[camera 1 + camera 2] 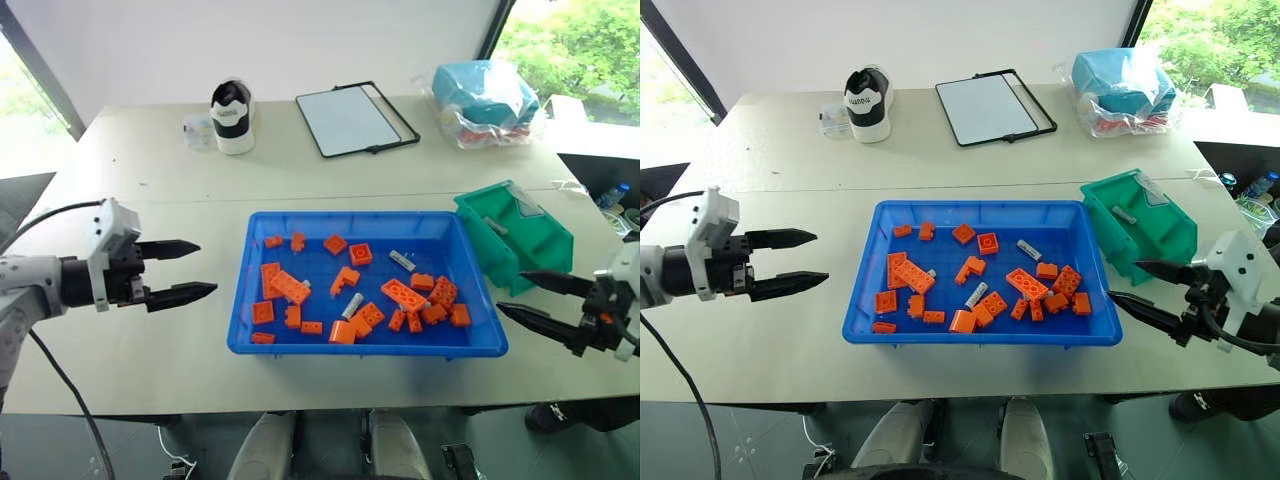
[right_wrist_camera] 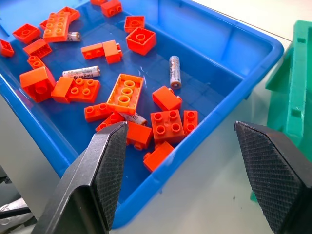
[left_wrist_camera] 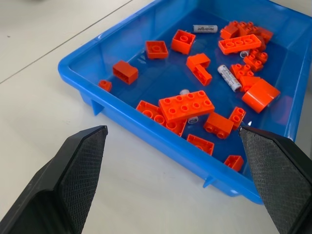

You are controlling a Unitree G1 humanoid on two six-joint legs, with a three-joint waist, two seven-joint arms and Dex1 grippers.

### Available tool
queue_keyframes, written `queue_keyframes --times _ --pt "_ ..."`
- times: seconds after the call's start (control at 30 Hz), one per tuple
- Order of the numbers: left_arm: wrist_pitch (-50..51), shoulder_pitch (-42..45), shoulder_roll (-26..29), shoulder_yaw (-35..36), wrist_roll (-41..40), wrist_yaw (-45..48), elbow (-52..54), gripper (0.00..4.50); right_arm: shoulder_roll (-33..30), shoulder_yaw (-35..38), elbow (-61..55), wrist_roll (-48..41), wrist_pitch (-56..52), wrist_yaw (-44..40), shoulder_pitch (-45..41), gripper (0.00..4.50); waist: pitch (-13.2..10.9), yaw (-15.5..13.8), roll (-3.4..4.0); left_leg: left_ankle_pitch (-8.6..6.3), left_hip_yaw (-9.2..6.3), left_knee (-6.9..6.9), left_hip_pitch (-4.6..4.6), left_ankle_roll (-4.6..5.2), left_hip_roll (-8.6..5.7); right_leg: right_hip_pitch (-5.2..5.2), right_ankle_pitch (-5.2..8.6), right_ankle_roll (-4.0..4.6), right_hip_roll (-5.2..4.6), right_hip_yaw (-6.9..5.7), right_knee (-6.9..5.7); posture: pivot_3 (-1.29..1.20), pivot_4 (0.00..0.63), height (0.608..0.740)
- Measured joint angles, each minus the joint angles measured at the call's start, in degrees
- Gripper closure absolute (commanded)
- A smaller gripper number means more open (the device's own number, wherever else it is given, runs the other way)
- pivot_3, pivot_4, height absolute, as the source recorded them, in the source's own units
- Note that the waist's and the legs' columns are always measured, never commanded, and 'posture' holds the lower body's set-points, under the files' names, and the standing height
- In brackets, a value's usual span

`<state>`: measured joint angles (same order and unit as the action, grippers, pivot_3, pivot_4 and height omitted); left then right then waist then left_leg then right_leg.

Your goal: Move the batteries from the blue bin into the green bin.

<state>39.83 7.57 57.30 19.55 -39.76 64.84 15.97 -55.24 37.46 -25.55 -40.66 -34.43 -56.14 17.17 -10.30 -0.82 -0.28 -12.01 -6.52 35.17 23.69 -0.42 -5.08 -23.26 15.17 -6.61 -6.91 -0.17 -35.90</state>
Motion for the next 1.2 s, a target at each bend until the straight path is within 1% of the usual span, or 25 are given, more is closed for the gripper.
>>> queue_keyframes --times 0.37,0.57,0.63,0.67,0.77,0.87,0.97,1.07,1.1,1.17,1.2 --pt "-0.08 0.35 -1.10 -0.03 -0.93 -2.56 0.17 0.00 -0.77 -1.34 1.22 1.71 -0.56 -0.56 -2.97 0.92 0.00 0.03 0.00 0.00 0.01 0.00 0.00 0.00 0.00 -0.01 -0.01 0.00 0.01 0.00 -0.01 0.00 0.150 0.731" --pt "0.20 0.18 -1.17 0.02 -1.69 -3.68 2.83 0.00 -2.78 -3.55 2.11 3.01 -1.59 -0.74 -6.05 0.92 -0.01 0.05 0.01 0.00 0.02 0.00 0.00 0.00 0.00 -0.02 -0.01 0.01 0.01 0.00 -0.01 0.00 0.150 0.731" --pt "0.60 -0.48 -1.24 0.04 -2.21 -3.92 3.93 0.00 -3.83 -3.85 2.11 2.76 -3.05 -0.70 -7.30 0.39 -0.01 0.07 0.01 0.00 0.03 0.00 0.00 0.01 0.00 -0.03 -0.01 0.01 0.02 0.00 -0.01 0.00 0.150 0.731" --pt "0.82 -0.69 -1.26 0.04 -2.30 -4.04 4.24 0.00 -4.16 -3.98 2.11 2.13 -4.32 -0.54 -8.26 0.05 -0.01 0.08 0.01 0.00 0.02 0.00 0.00 0.01 0.00 -0.03 -0.01 0.01 0.02 0.00 -0.02 0.00 0.150 0.731" --pt "1.20 -0.72 -1.26 0.15 -3.00 -4.13 4.51 0.00 -4.34 -5.81 1.79 1.01 -7.18 0.89 -11.73 0.02 -0.01 0.09 0.01 0.00 0.02 0.00 0.00 0.01 0.01 -0.04 -0.02 0.03 0.03 0.00 -0.03 0.00 0.150 0.731" --pt "1.53 -0.03 -0.99 0.35 -3.56 -4.03 4.44 0.00 -4.38 -11.14 -0.21 0.73 -10.11 4.05 -17.65 0.02 -0.02 0.17 0.03 0.00 0.03 0.01 -0.01 0.00 0.02 -0.06 -0.03 0.05 0.02 0.00 -0.05 0.00 0.150 0.731" --pt "2.22 1.27 -0.14 0.47 -4.50 -3.38 4.44 0.00 -2.68 -18.91 -2.20 -1.99 -16.32 9.10 -28.86 0.02 -0.05 0.41 0.02 0.01 0.04 0.03 0.02 0.01 0.02 -0.15 -0.06 0.09 0.02 0.01 -0.10 0.00 0.150 0.731" --pt "2.35 2.14 0.78 0.29 -4.85 -2.20 4.43 0.00 4.25 -30.15 -4.02 -2.78 -22.40 14.48 -39.83 0.02 -0.09 0.65 -0.09 0.01 0.02 -0.03 0.03 0.01 0.06 -0.21 -0.06 0.11 0.08 0.01 -0.13 0.00 0.150 0.731" --pt "2.35 2.16 1.01 0.28 -4.92 -1.78 4.44 0.00 6.91 -33.96 -4.05 -2.62 -24.00 16.17 -42.33 0.02 -0.10 0.60 -0.09 0.01 0.01 -0.04 0.09 0.01 0.05 -0.27 -0.06 0.11 0.07 0.01 -0.13 0.00 0.150 0.731" --pt "2.30 2.32 1.28 -0.13 -4.86 -1.07 4.23 0.00 15.47 -42.40 -2.75 -0.92 -28.02 21.20 -48.23 0.02 -0.10 0.66 -0.09 0.03 0.01 -0.02 0.29 0.00 0.01 -0.47 -0.09 0.11 0.07 0.02 -0.16 0.00 0.150 0.731" --pt "2.26 2.45 1.28 -0.33 -4.87 -0.98 4.33 0.00 16.67 -44.19 -2.67 -0.62 -28.54 22.03 -48.97 0.02 -0.10 0.64 -0.09 0.05 0.02 -0.01 0.46 -0.02 -0.01 -0.63 -0.10 0.12 0.06 0.02 -0.17 0.00 0.150 0.731"
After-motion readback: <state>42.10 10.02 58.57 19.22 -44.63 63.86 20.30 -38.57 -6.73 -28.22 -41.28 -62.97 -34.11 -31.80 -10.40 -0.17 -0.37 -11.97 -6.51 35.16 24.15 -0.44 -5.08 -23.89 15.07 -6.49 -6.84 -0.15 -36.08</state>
